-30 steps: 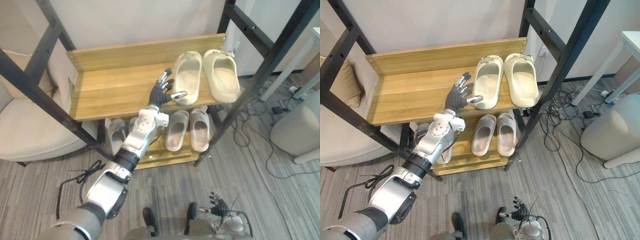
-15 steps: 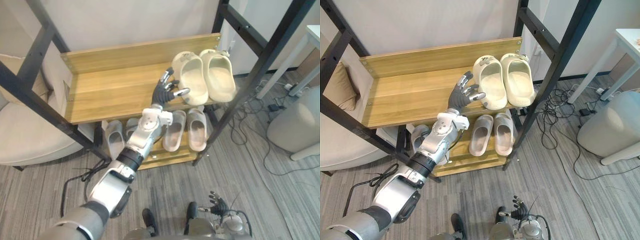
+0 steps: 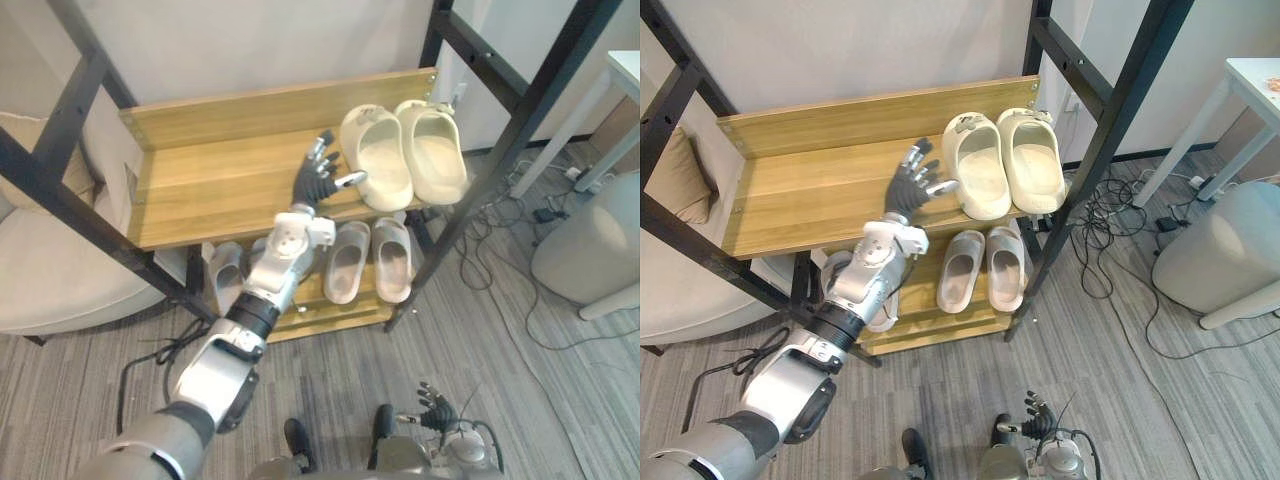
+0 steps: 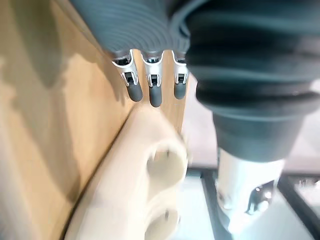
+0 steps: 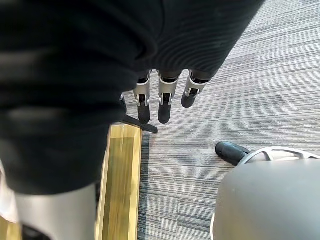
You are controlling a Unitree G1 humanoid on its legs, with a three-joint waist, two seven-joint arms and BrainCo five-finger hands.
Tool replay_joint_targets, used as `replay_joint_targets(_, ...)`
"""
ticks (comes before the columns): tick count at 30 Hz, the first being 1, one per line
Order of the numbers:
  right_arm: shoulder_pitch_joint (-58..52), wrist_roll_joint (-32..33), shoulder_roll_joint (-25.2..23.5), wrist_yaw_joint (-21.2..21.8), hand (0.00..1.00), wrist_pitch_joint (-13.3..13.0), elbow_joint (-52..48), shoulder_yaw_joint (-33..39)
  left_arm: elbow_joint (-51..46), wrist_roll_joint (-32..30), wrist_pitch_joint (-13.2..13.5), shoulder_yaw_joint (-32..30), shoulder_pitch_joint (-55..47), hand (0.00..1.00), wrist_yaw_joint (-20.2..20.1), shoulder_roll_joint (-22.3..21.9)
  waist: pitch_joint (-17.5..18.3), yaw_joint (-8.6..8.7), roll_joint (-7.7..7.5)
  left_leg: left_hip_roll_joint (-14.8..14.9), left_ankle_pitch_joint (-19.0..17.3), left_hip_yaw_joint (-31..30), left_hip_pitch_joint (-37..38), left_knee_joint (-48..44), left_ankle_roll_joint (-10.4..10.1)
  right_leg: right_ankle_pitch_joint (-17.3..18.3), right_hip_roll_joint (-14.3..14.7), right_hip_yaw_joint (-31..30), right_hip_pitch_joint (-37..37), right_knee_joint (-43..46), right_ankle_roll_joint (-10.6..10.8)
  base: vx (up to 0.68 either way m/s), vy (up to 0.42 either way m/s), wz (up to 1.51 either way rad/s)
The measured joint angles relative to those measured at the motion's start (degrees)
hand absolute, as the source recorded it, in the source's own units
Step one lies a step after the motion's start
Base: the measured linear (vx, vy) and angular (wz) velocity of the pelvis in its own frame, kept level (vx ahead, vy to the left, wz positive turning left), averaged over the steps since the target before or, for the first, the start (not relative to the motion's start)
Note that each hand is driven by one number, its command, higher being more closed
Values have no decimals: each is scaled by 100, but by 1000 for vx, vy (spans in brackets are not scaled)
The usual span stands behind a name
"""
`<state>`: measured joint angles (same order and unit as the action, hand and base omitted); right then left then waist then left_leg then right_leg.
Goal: Organize the slippers on the shoe rack
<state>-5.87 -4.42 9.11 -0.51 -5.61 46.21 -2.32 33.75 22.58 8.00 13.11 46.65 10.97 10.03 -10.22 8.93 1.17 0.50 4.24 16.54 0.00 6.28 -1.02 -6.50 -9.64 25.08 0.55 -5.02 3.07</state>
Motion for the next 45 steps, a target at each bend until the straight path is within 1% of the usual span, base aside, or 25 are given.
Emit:
replay_joint_targets(3,-22,3,1,20,0,29,1,2,-94,23,-1,-90,-1,0,-26,402,1,-20,1,-11,7,-126,2,-1,10,13,-8,121,71,0,17,-1,0,18)
replay_joint_targets(4,-37,2,3,37,0,40,7,2,-206,36,0,-90,-2,0,-60,506,2,-51,-2,-13,9,-169,2,-2,12,27,-11,178,107,0,35,-2,3,34)
replay_joint_targets(5,-48,2,12,49,0,48,24,3,-334,101,1,-96,-2,0,-129,585,3,-109,-3,-13,10,-202,3,-2,11,44,-13,231,138,0,43,0,4,29)
replay_joint_targets(8,-39,2,28,93,0,53,99,-3,-702,242,10,-106,-9,0,-175,757,9,-297,-8,-16,13,-289,1,-2,14,64,-11,308,170,0,45,5,3,14)
replay_joint_targets(12,7,5,56,150,0,52,223,-14,-1195,469,17,-94,-16,0,-241,789,54,-329,-18,-42,21,-480,-17,-31,22,81,-25,475,275,1,80,20,12,27)
replay_joint_targets(16,11,6,72,172,0,58,299,-34,-2401,696,146,121,-214,0,-369,788,121,-430,-19,-78,21,-635,-34,-33,22,124,-48,597,341,2,133,7,21,22)
replay_joint_targets(18,7,7,93,177,0,61,461,-82,-2996,741,207,437,-509,0,-522,762,310,-498,-12,-97,22,-738,-89,-34,23,149,-59,688,340,2,158,13,16,23)
replay_joint_targets(20,-11,6,106,188,0,66,502,-130,-3529,744,247,668,-909,0,-744,745,414,-575,5,-114,29,-845,-93,-35,34,167,-68,800,394,3,166,0,10,28)
replay_joint_targets(22,-20,6,105,199,0,66,507,-154,-3907,744,251,722,-1332,0,-902,712,463,-597,24,-132,43,-959,-73,-34,51,203,-79,919,478,15,182,-28,15,30)
replay_joint_targets(25,-26,5,130,206,0,65,538,-243,-4405,798,248,769,-2131,0,-1103,711,487,-718,30,-149,46,-1146,-6,-33,56,327,-123,1072,573,178,206,-31,8,30)
replay_joint_targets(28,-33,6,118,201,0,59,667,-245,-4775,871,216,802,-3116,0,-1352,709,530,-895,-5,-150,30,-1251,-16,-31,30,414,-127,1184,609,231,194,-25,-6,21)
replay_joint_targets(29,-45,5,114,201,0,59,668,-251,-4838,901,206,797,-3603,0,-1415,710,541,-956,-21,-145,30,-1257,-15,-31,30,437,-130,1194,609,262,183,-24,-11,9)
replay_joint_targets(32,-29,5,34,202,0,57,666,-272,-4789,911,5,674,-4716,0,-1636,707,567,-1031,-72,-141,30,-1263,-4,-31,29,456,-125,1208,619,268,184,-7,-4,2)
replay_joint_targets(34,-37,5,12,195,0,55,668,-271,-4522,901,-81,614,-5202,0,-1754,700,587,-1107,-107,-140,30,-1268,6,-32,28,461,-121,1222,640,258,184,-3,-6,2)
replay_joint_targets(36,-43,3,7,195,0,55,670,-269,-4267,821,-142,543,-5565,0,-1789,697,604,-1149,-140,-140,30,-1281,9,-32,28,469,-118,1238,652,256,185,-1,-12,5)
replay_joint_targets(38,-37,-4,-1,194,0,49,700,-253,-3714,360,-166,379,-5962,0,-1890,640,630,-1216,-199,-142,29,-1312,16,-32,27,479,-114,1260,671,250,194,5,-15,5)
replay_joint_targets(40,-22,-4,-5,195,0,47,712,-245,-3111,-155,-208,184,-6110,0,-1908,488,644,-1246,-245,-143,30,-1325,22,-31,27,487,-114,1286,680,249,199,-2,-11,6)
replay_joint_targets(43,16,-4,-15,204,0,31,712,-242,-2124,-666,-216,-144,-6142,0,-1889,234,657,-1257,-298,-152,28,-1324,58,-29,25,491,-117,1310,710,233,206,-5,-5,4)
replay_joint_targets(45,33,-11,-21,203,0,13,712,-241,-1596,-1082,-216,-302,-6138,0,-1817,140,648,-1256,-317,-153,17,-1290,104,-8,11,491,-117,1299,753,217,207,-4,-2,-3)
